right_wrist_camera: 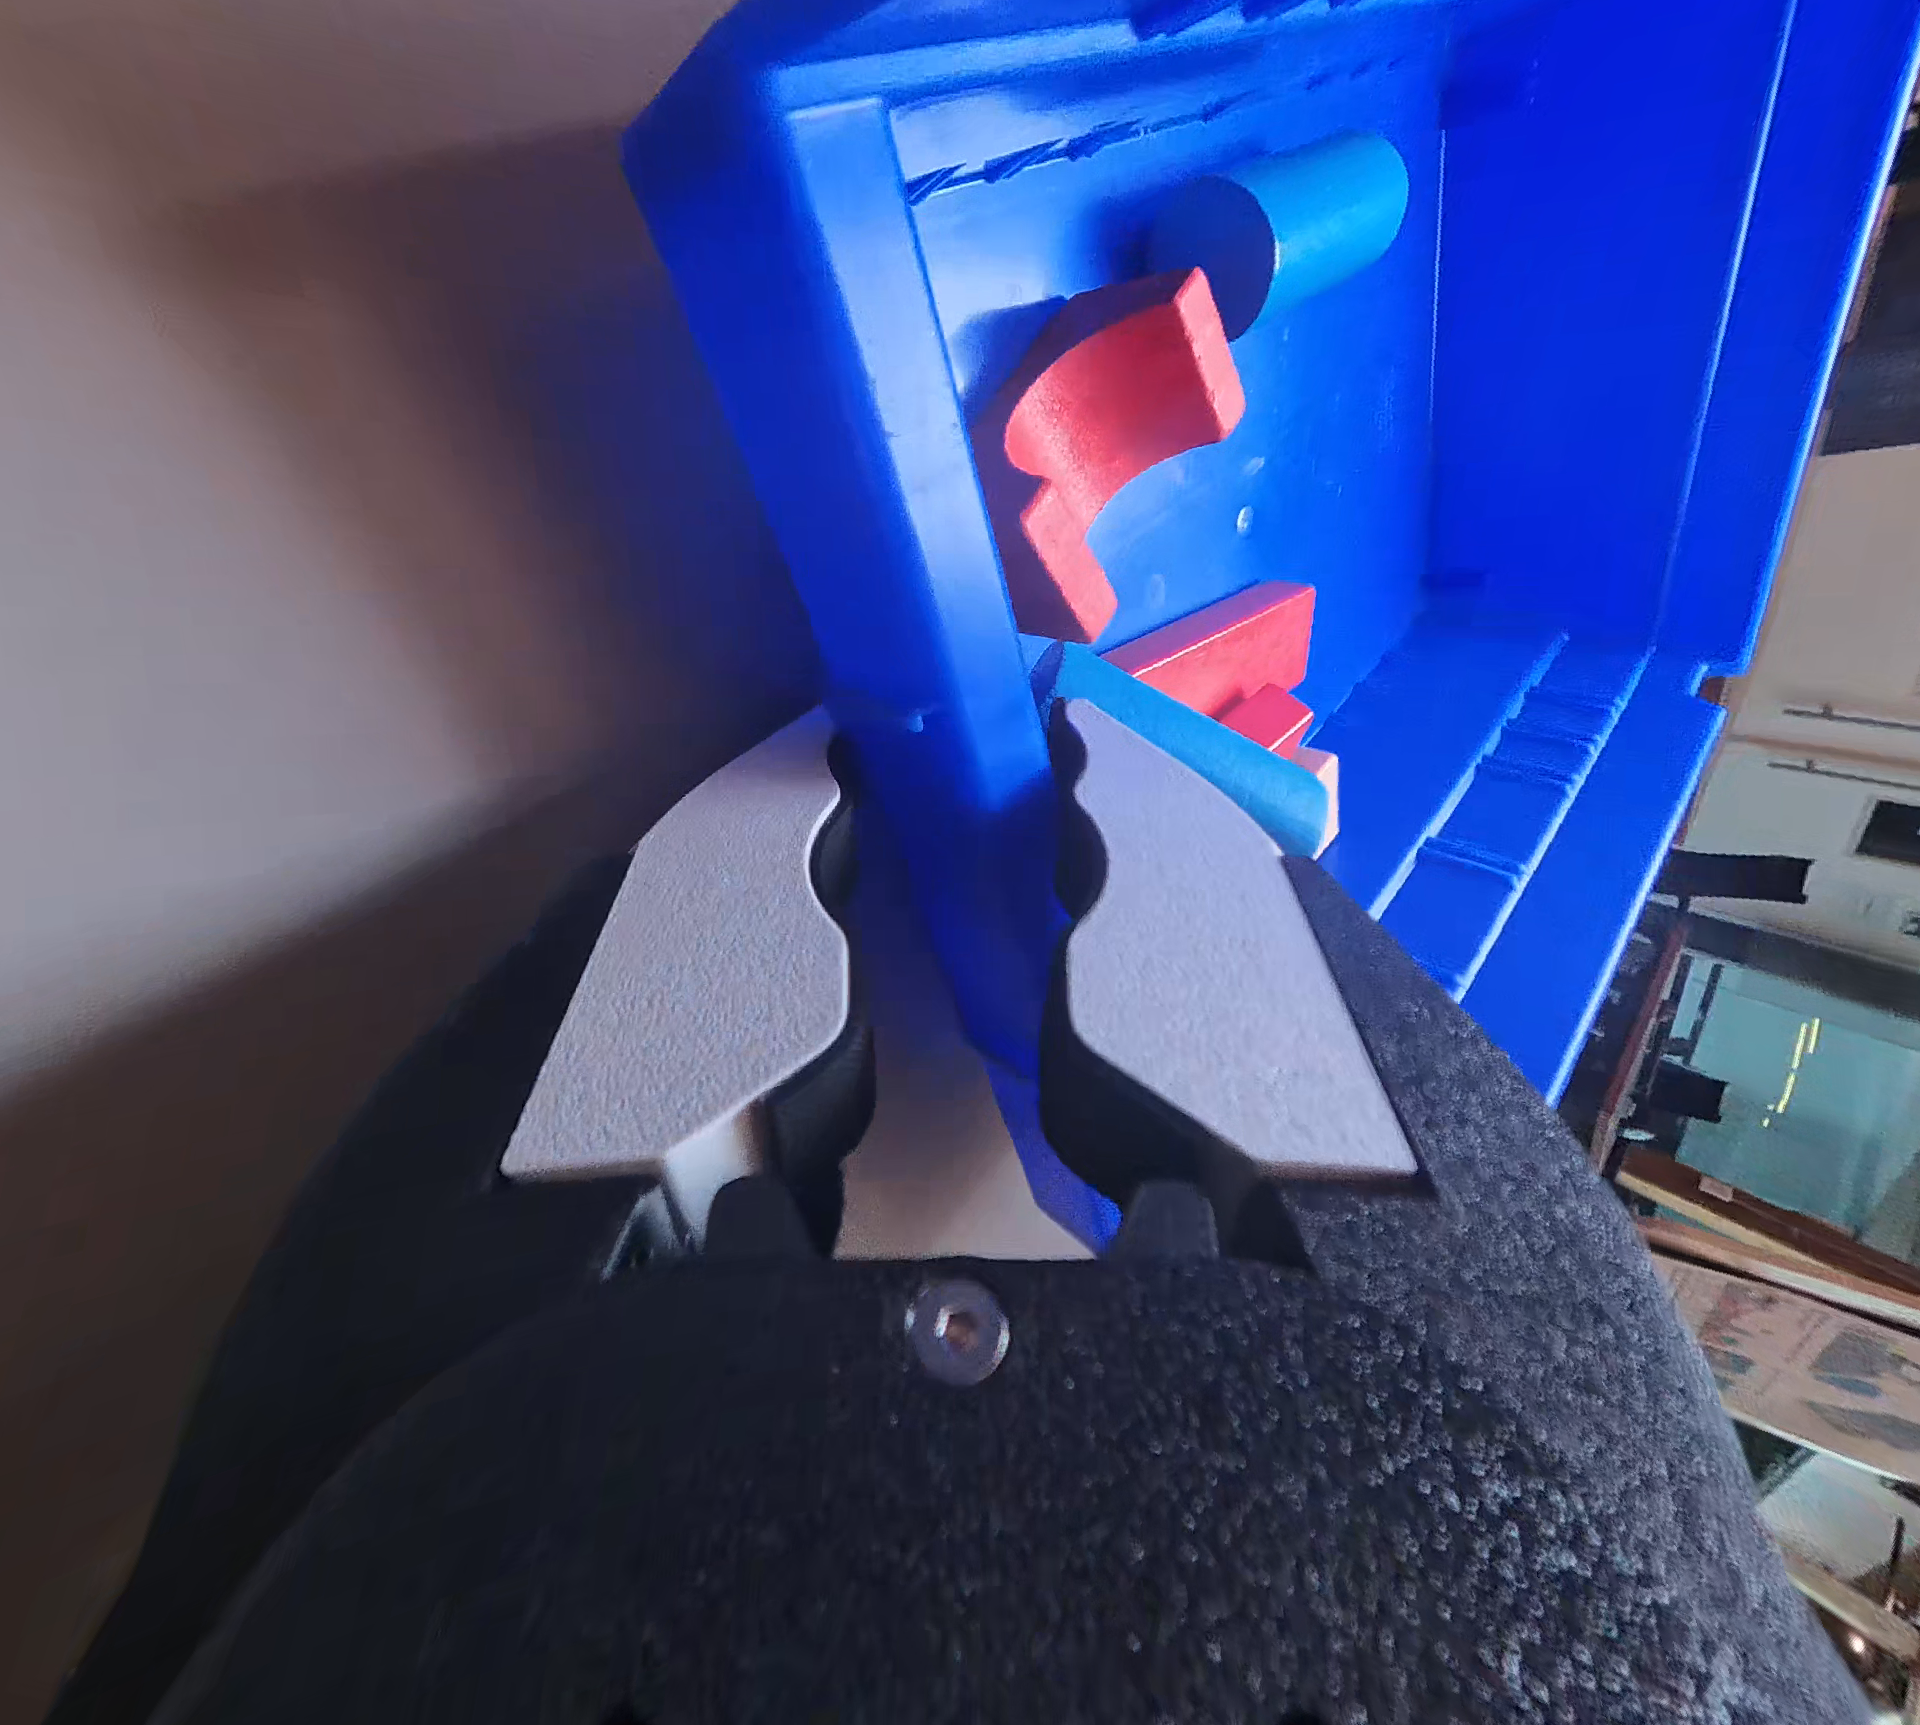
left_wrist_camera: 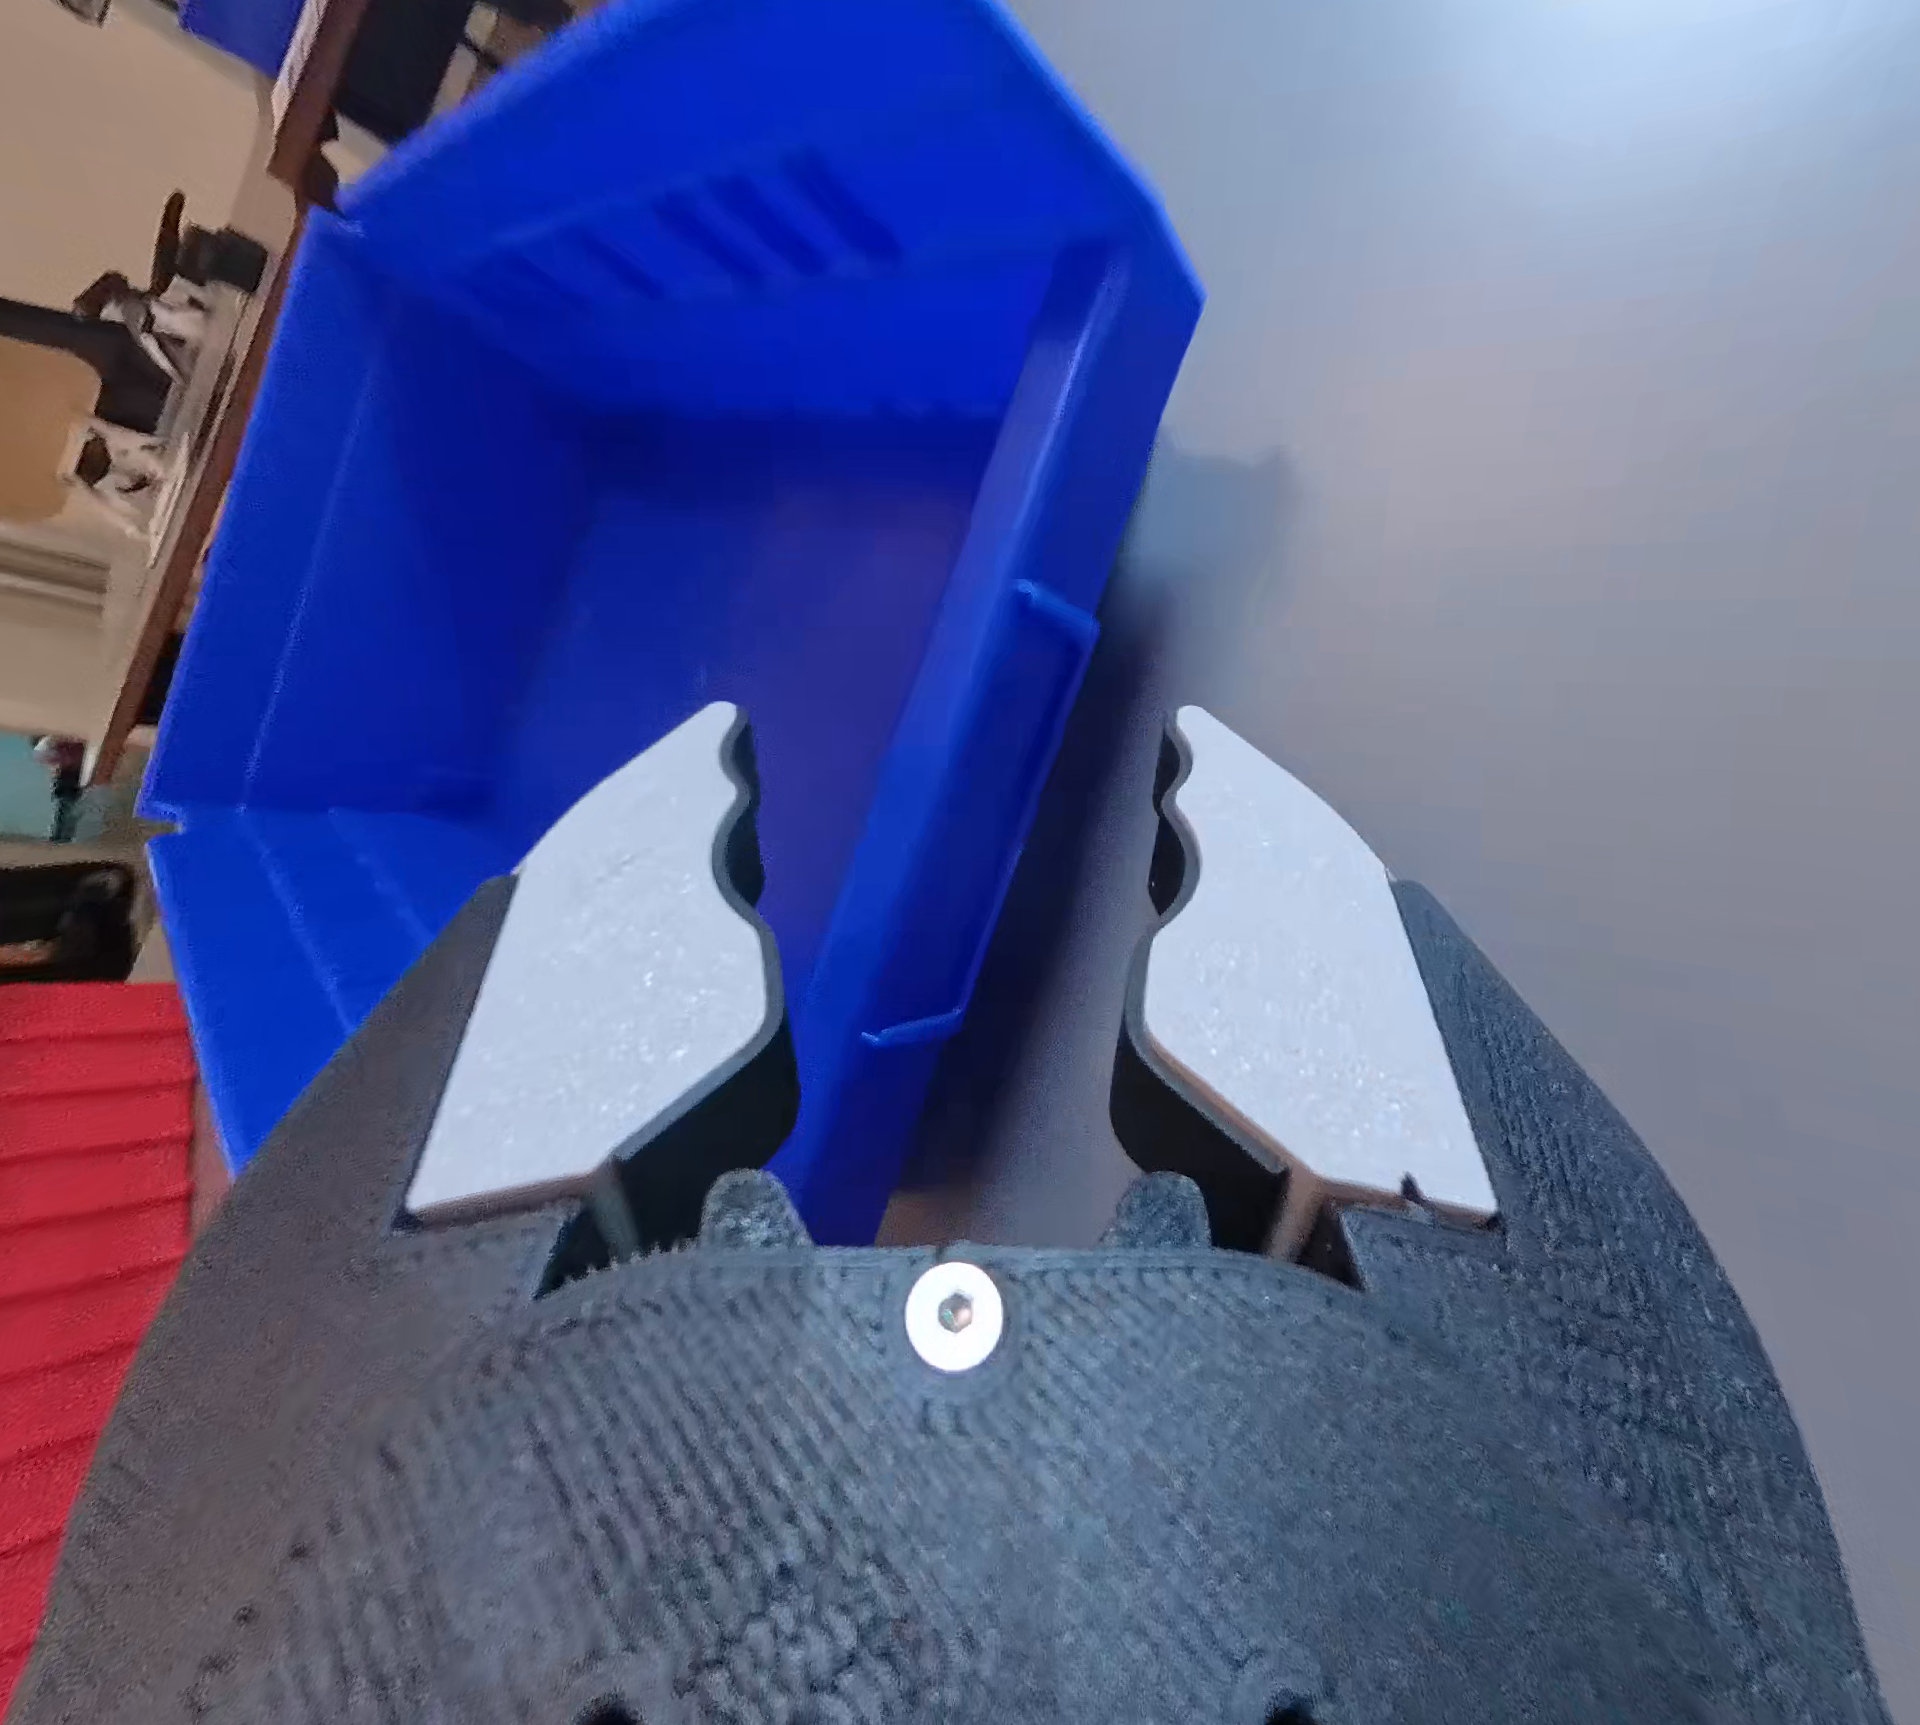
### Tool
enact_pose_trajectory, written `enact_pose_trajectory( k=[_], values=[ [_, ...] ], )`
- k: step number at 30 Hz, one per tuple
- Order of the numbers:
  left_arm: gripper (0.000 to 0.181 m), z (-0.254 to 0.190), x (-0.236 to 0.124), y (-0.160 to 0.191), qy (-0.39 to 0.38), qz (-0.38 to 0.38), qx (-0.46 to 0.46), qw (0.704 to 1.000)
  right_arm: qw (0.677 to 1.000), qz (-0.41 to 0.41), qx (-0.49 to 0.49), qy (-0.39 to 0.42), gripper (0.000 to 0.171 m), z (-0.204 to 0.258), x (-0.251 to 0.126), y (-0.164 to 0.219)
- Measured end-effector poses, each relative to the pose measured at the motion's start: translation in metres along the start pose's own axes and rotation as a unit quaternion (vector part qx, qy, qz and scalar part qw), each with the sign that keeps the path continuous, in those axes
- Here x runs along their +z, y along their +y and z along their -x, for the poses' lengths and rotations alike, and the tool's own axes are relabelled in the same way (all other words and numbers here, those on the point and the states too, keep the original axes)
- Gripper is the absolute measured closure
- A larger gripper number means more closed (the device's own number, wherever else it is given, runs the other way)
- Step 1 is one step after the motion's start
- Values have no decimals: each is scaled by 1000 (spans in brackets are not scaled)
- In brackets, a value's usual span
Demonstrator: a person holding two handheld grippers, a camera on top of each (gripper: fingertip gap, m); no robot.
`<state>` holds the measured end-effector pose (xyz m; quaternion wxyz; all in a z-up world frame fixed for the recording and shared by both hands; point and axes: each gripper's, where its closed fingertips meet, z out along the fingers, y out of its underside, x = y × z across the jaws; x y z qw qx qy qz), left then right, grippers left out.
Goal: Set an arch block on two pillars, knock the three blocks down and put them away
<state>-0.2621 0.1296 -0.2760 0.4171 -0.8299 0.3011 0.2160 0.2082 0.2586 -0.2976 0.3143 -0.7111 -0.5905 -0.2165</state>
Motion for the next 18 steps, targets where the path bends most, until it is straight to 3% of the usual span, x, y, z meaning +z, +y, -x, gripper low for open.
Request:
enact_pose_trajectory(
  k=[1,3,7,13,18],
  values=[
    [109,3,7,11,-8,24,9,1000,1000,-1,-7,-6,137,4,-3,-3],
    [130,11,18,23,-32,36,18,999,999,-2,-26,-19,140,15,-10,-11],
    [141,9,23,22,-11,30,54,998,995,-27,-82,-50,142,48,-33,-43],
    [144,1,20,18,25,12,76,997,976,-126,-134,-118,142,115,-77,-106],
    [143,-41,10,-18,66,-55,125,988,950,-210,-192,-129,141,153,-104,-145]
  ],
)
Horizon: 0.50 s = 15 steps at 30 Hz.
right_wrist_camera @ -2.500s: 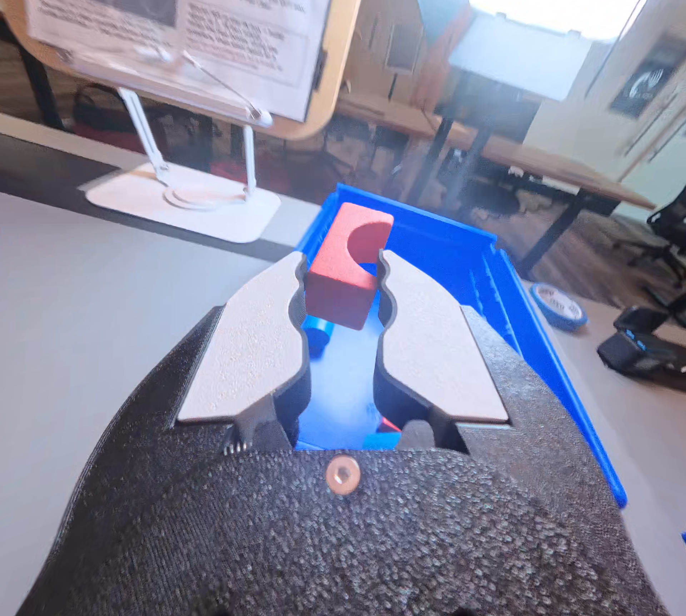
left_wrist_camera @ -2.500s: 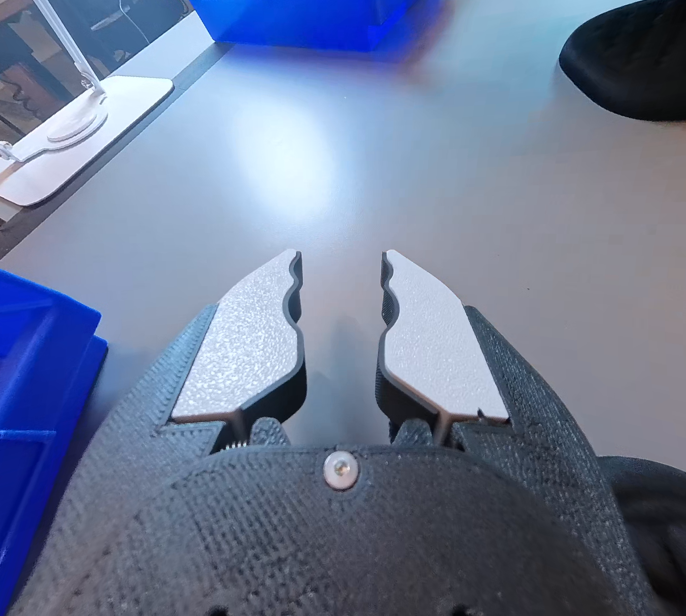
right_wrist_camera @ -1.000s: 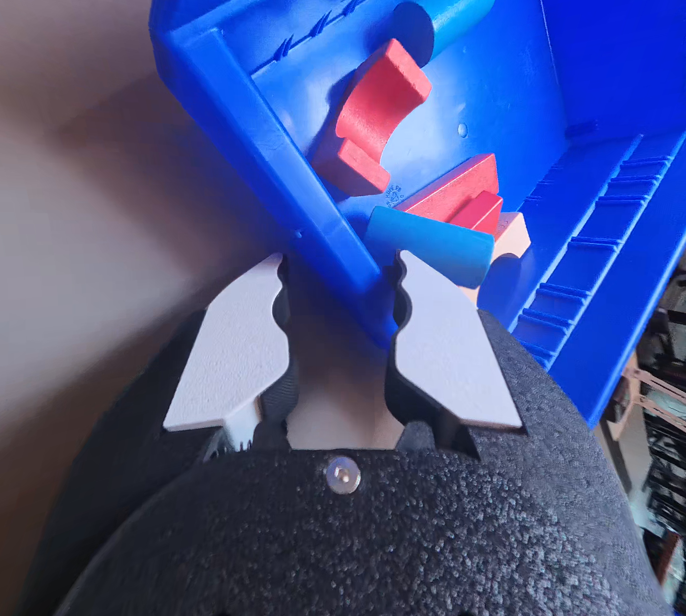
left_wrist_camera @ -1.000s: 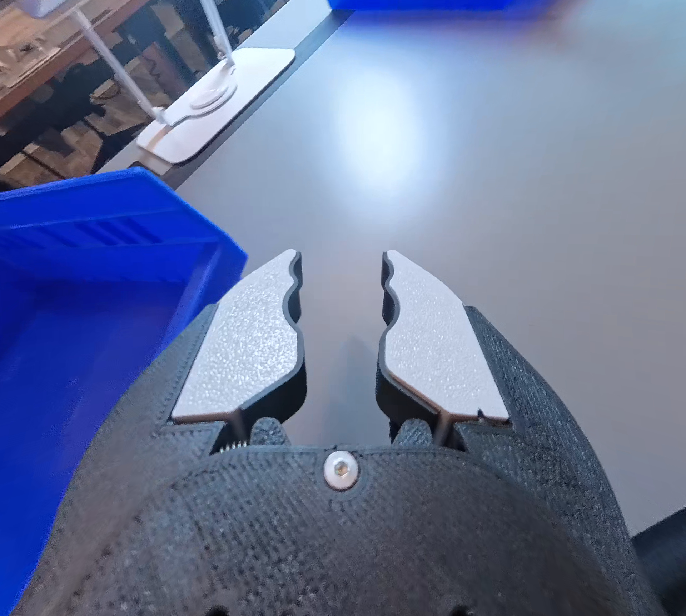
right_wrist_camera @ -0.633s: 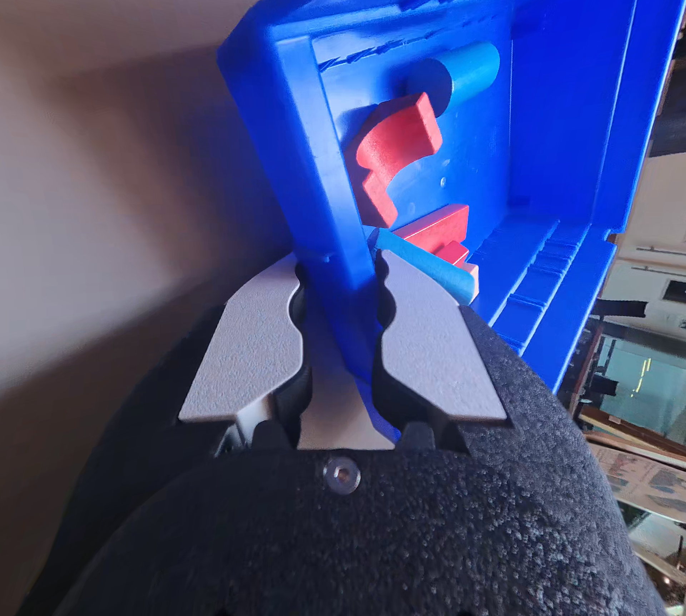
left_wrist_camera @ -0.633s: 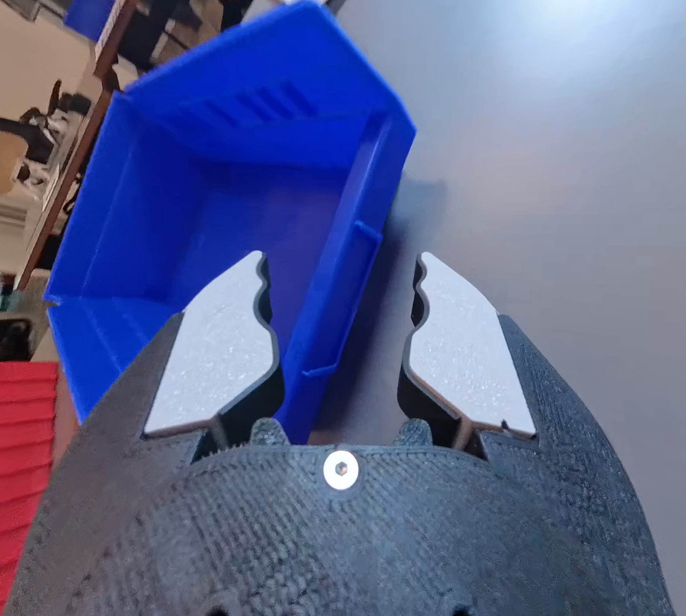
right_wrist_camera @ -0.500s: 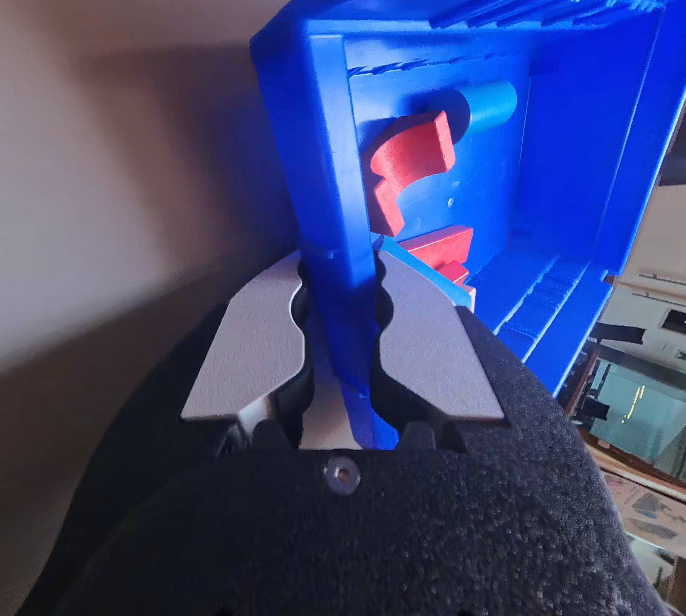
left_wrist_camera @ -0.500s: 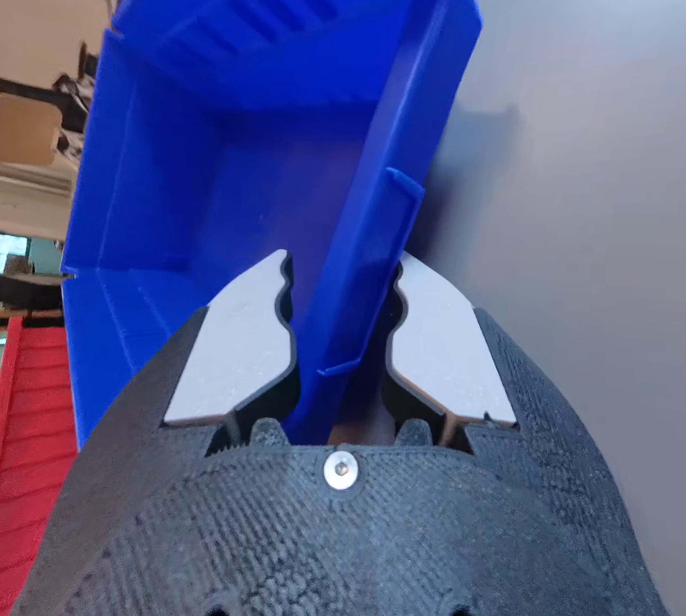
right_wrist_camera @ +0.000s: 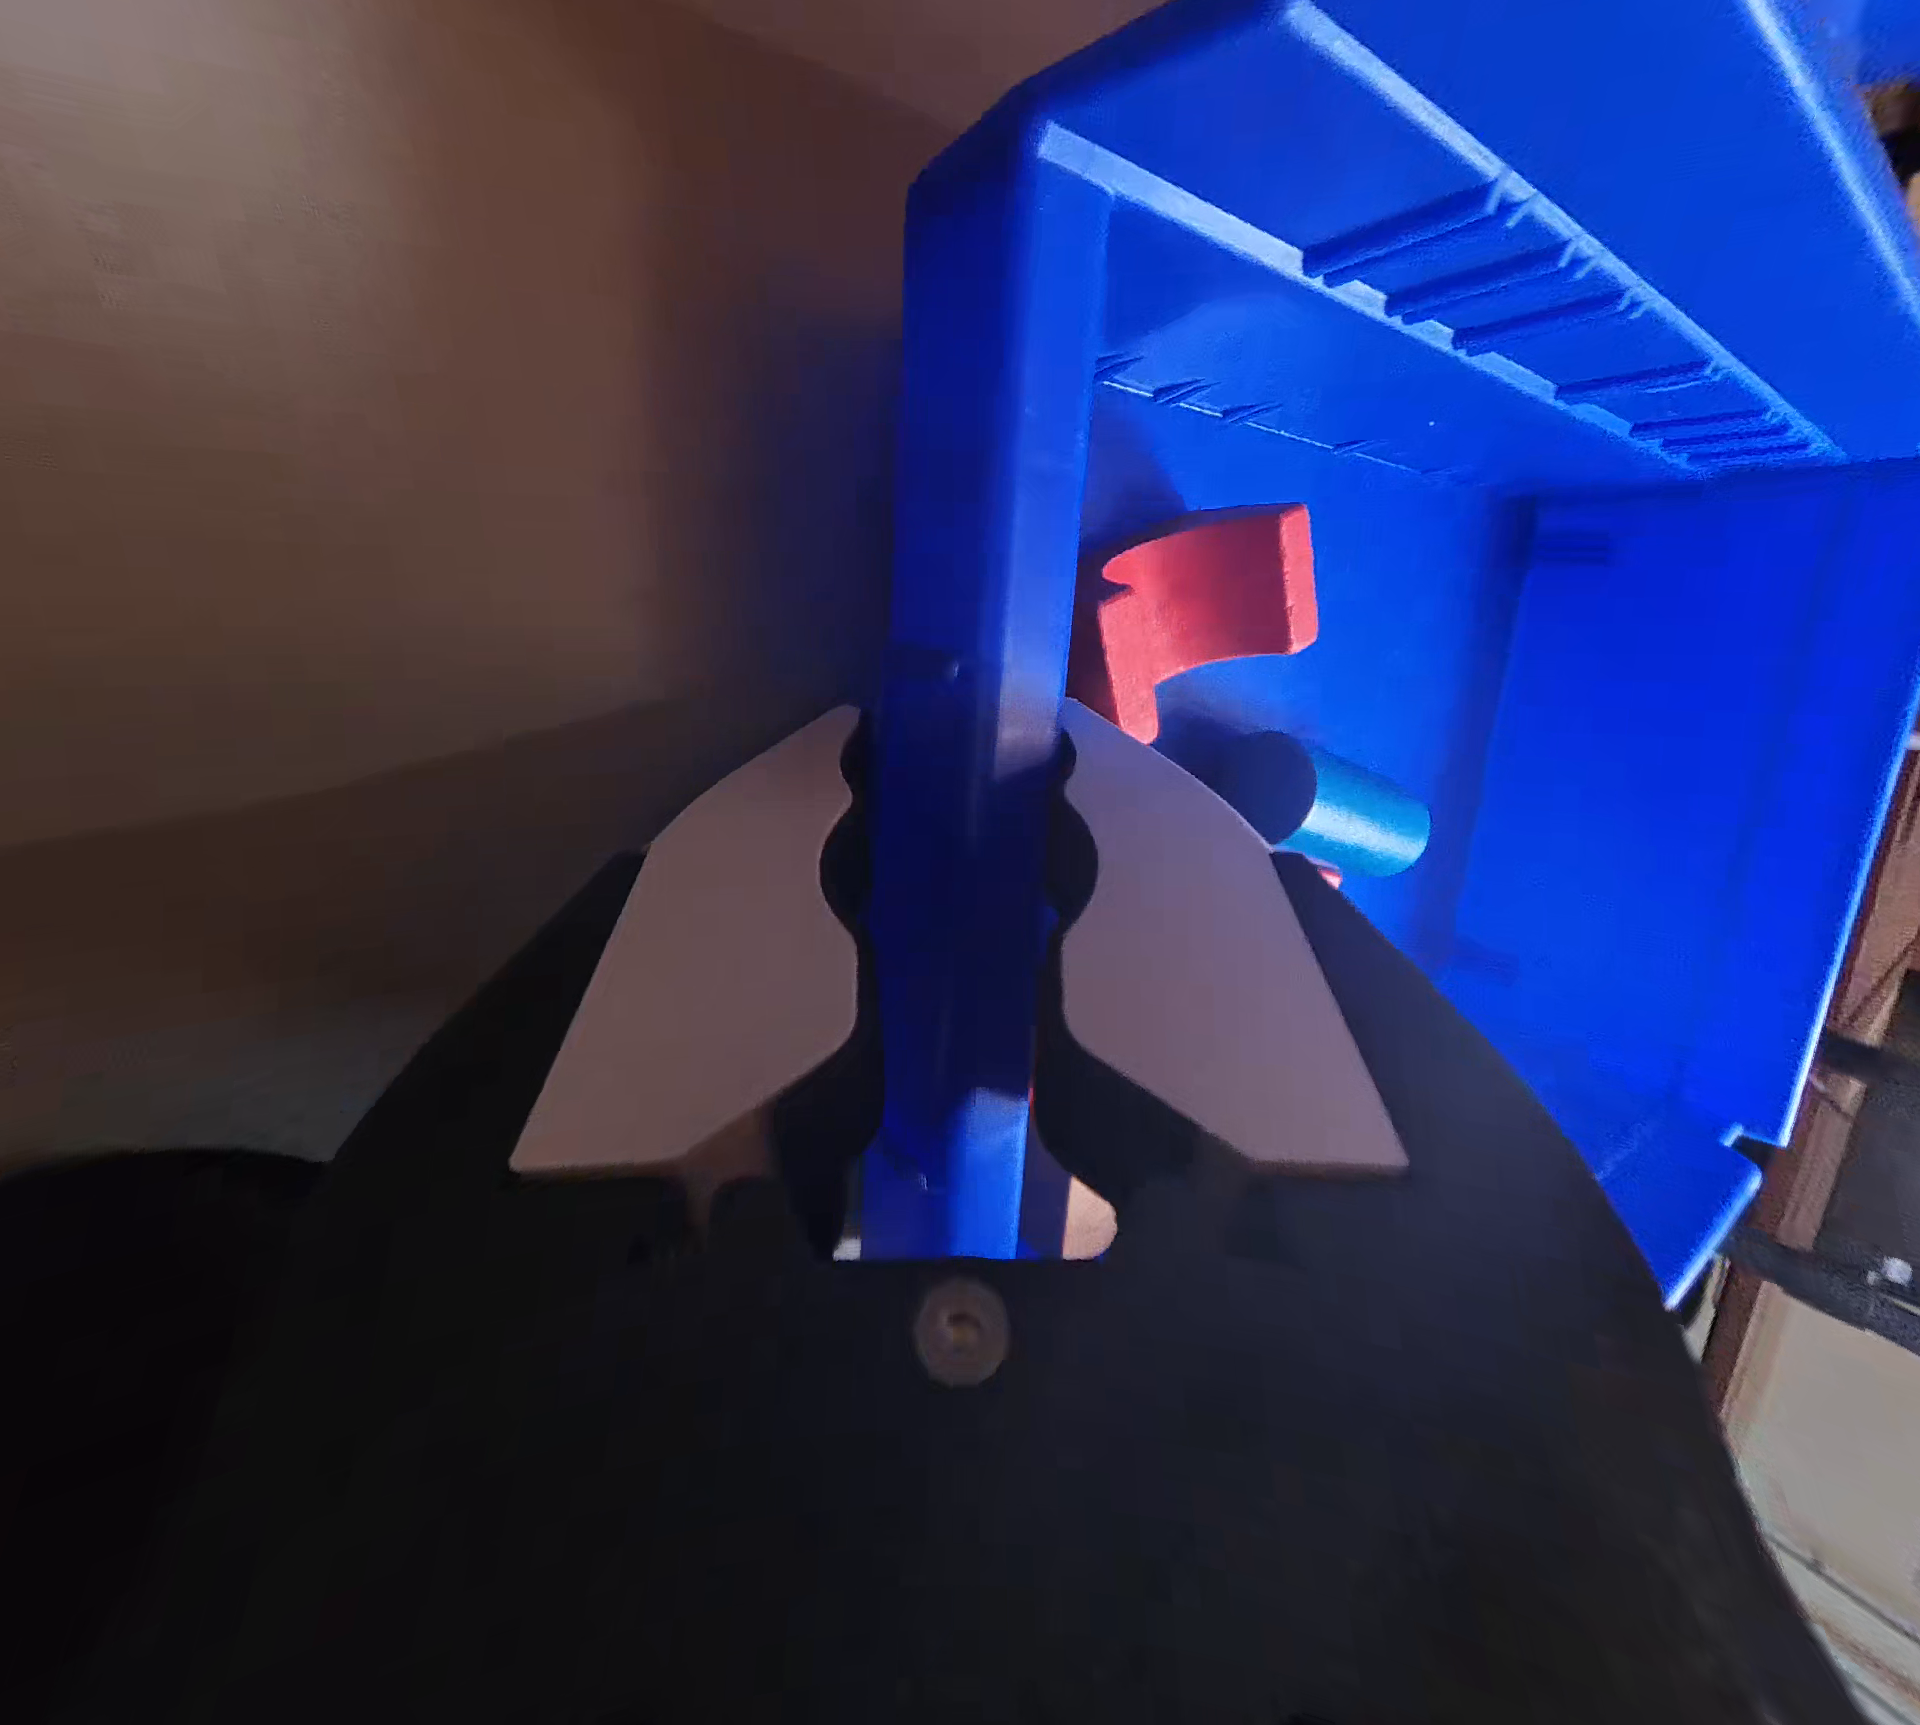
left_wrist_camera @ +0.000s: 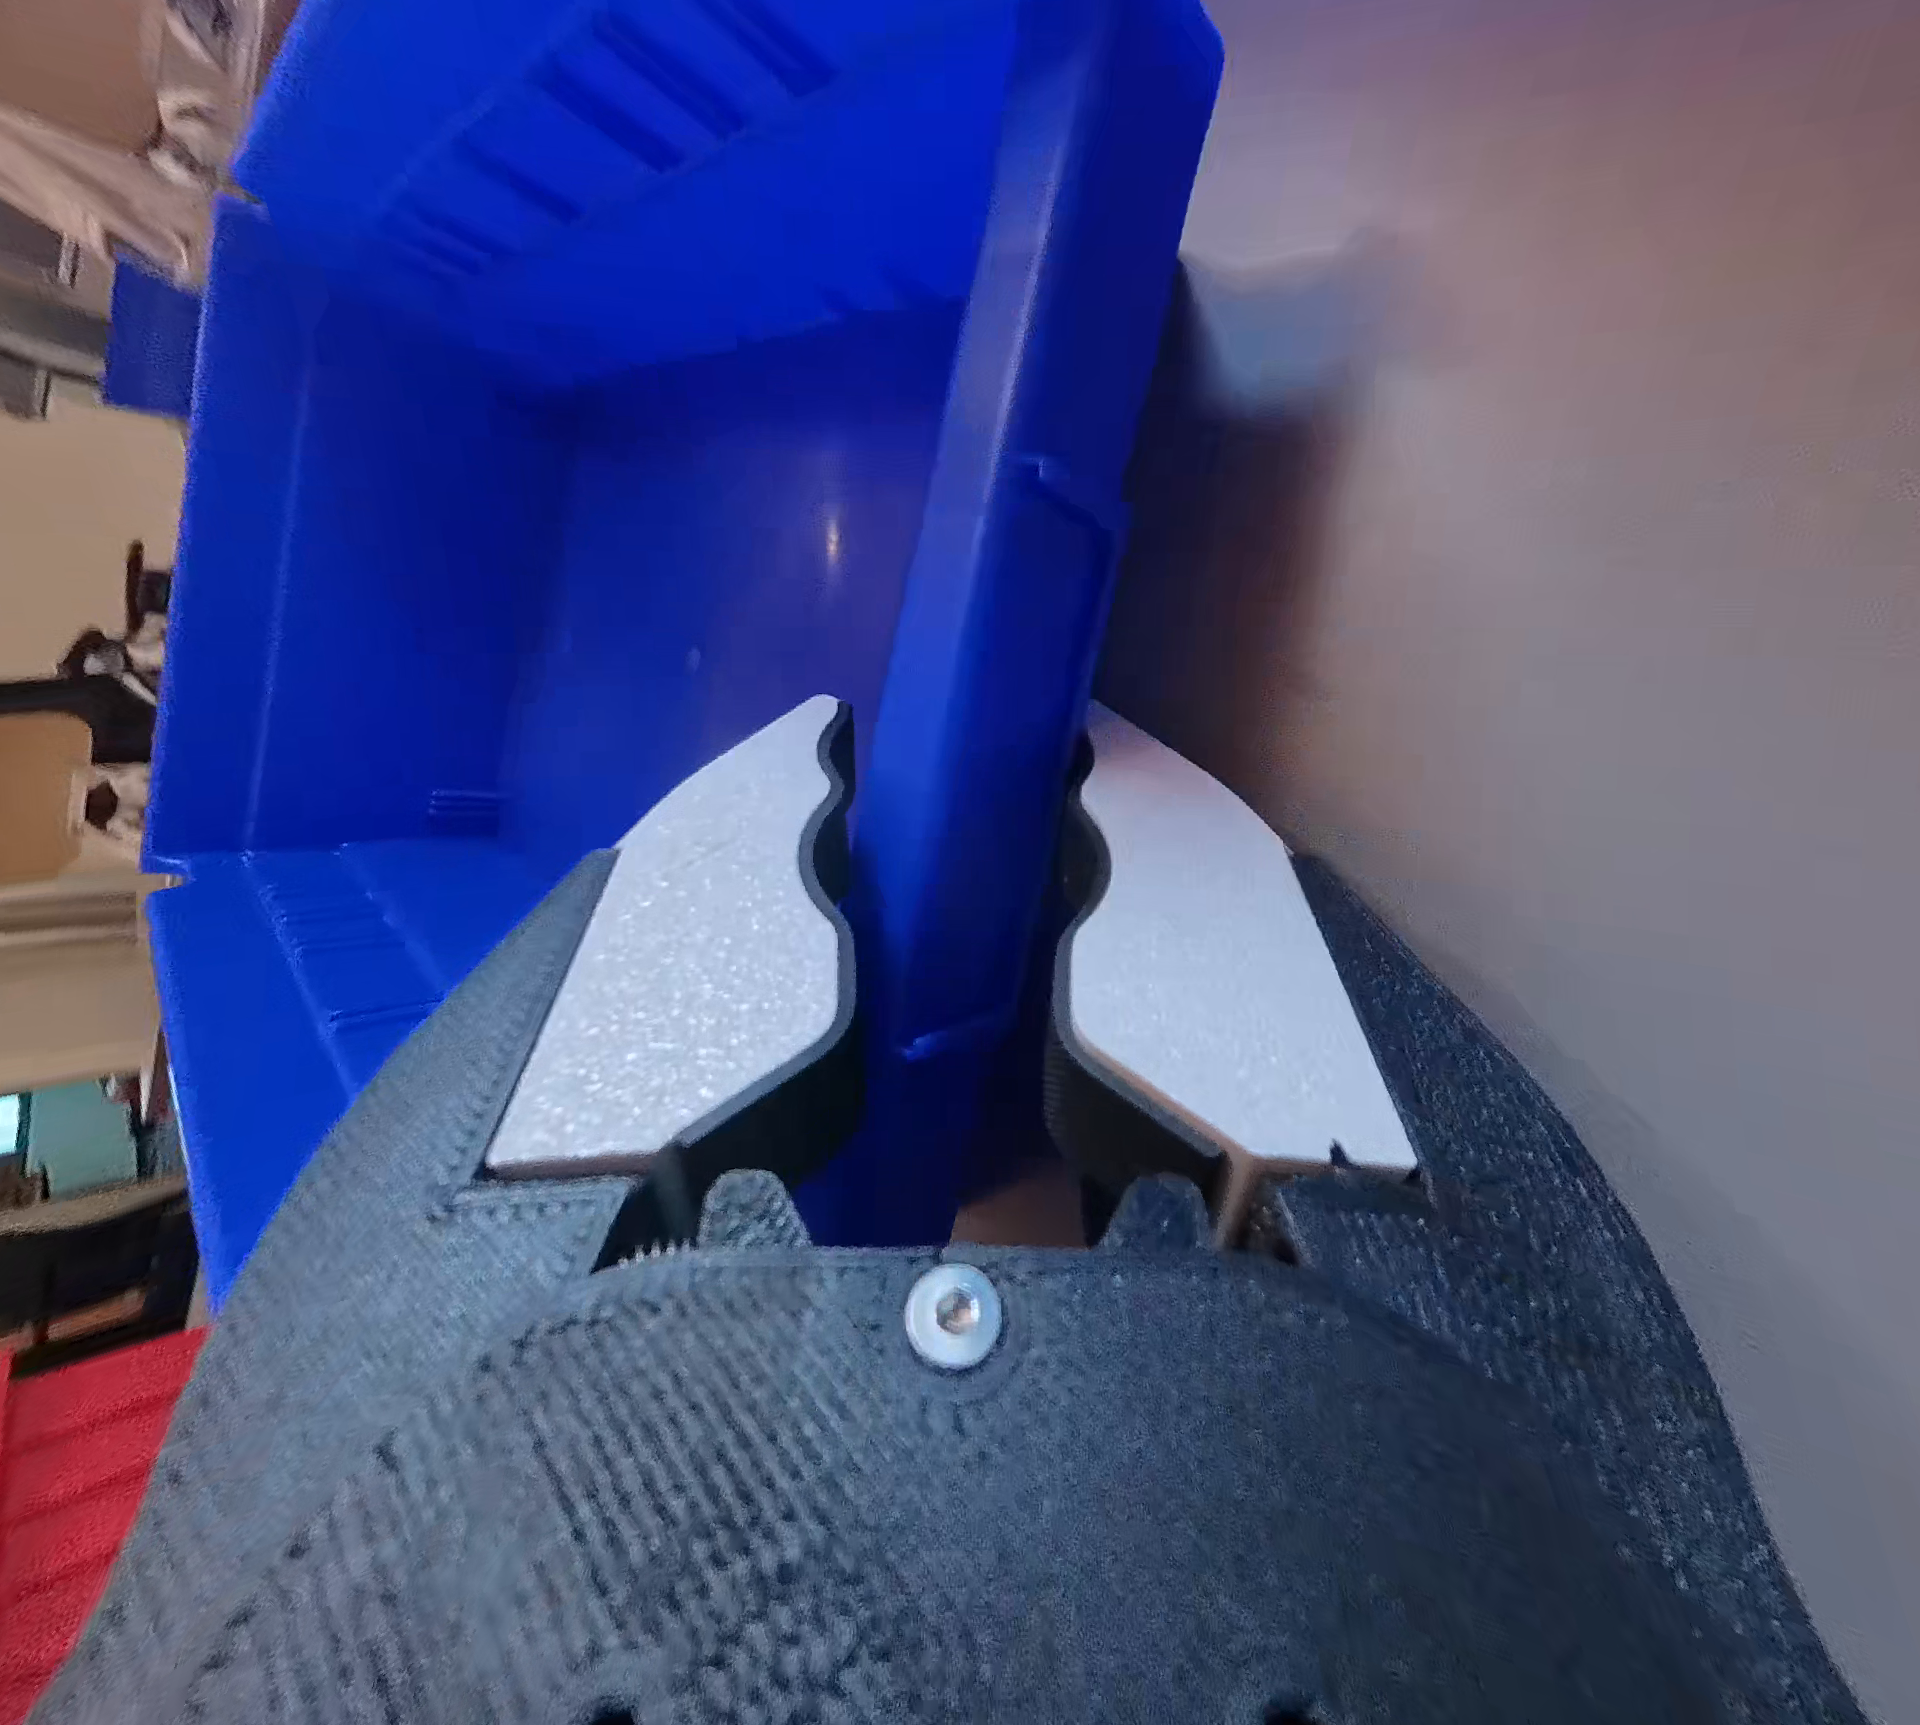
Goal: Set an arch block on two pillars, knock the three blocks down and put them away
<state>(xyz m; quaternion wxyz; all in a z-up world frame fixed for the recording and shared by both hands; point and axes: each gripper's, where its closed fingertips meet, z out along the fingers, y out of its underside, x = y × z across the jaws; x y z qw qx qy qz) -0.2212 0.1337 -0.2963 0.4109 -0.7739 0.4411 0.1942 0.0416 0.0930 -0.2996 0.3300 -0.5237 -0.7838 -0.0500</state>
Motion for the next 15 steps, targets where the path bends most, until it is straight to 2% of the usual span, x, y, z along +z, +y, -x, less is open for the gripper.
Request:
enact_pose_trajectory(
  k=[3,5,6,7,9,11,13,15],
  values=[
    [137,-16,4,-37,-26,-57,41,997,999,-35,13,-1,132,3,-8,-21],
    [133,-25,1,-59,-58,-104,85,989,992,-108,65,-12,134,-4,-31,-39],
    [135,-30,-4,-73,-68,-149,109,980,984,-151,98,-7,135,-13,-47,-46],
    [145,-33,-10,-82,-78,-184,126,972,974,-183,133,10,134,-27,-63,-47],
    [147,-32,-13,-83,-81,-191,121,971,955,-195,204,89,123,-63,-87,-26],
    [142,-31,-15,-82,-56,-195,69,977,935,-148,271,175,110,-92,-99,17],
    [143,-32,-25,-89,-14,-219,-6,976,916,-105,347,172,88,-94,-93,53],
    [143,-41,-43,-106,58,-263,-92,959,897,-86,418,118,87,-80,-74,70]
  ],
)
